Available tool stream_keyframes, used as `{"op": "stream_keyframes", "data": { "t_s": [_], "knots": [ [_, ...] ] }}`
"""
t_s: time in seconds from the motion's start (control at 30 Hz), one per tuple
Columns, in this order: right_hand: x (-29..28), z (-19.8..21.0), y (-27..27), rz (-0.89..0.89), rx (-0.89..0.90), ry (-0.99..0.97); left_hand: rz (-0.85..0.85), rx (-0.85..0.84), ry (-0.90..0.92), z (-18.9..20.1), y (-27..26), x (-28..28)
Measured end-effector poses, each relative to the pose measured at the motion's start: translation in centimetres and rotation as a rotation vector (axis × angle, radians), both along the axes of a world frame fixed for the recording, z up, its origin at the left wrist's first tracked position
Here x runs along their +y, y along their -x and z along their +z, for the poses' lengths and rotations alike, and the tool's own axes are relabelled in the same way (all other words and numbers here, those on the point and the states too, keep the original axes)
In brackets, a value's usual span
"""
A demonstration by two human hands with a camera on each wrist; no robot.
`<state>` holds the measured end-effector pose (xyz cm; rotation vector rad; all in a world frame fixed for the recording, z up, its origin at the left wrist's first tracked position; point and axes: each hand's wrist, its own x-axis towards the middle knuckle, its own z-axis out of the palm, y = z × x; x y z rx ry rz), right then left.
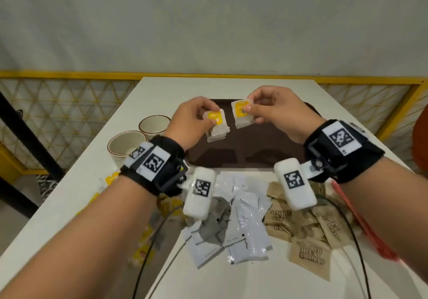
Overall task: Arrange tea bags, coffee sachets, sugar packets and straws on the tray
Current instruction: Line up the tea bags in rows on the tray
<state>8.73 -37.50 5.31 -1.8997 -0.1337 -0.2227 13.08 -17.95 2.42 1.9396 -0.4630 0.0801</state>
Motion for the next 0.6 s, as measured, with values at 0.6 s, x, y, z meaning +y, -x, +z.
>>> {"op": "stream_keyframes", "data": {
  "t_s": [0.6],
  "knots": [
    [0.5, -3.0, -17.1, 0.022, 0.235, 0.154, -0.118, 0.195, -0.584, 1.3, -20.0, -2.7]
  ]
}}
